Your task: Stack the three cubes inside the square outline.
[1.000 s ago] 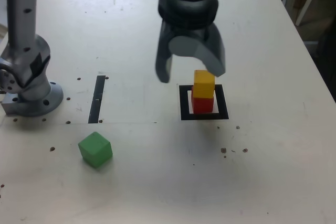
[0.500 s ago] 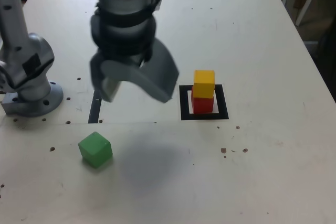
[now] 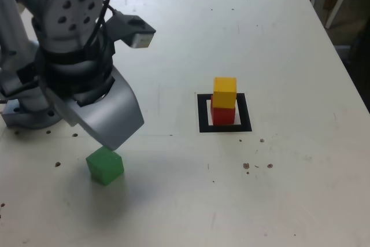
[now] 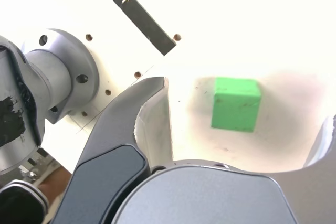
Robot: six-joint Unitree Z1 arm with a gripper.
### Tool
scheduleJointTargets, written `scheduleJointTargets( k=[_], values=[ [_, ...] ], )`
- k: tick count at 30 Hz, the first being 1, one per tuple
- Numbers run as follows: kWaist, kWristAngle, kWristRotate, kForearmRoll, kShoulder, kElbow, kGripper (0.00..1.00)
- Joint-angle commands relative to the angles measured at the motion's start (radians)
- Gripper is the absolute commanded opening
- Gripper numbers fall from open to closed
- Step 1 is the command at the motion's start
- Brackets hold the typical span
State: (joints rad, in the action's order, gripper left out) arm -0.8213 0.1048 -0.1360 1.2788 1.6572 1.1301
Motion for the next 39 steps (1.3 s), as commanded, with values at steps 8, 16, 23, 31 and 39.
scheduleJointTargets(
  k=[8,16,23,31,39],
  values=[
    [-0.044,-0.034,-0.007,-0.098,0.037,-0.075,0.99],
    [-0.058,-0.059,-0.001,-0.177,0.129,-0.082,0.94],
    [-0.059,-0.08,-0.021,-0.22,0.153,-0.102,0.71],
    [-0.059,-0.06,-0.053,-0.236,0.154,-0.109,0.36],
    [-0.059,-0.047,-0.059,-0.235,0.153,-0.105,0.33]
  ],
)
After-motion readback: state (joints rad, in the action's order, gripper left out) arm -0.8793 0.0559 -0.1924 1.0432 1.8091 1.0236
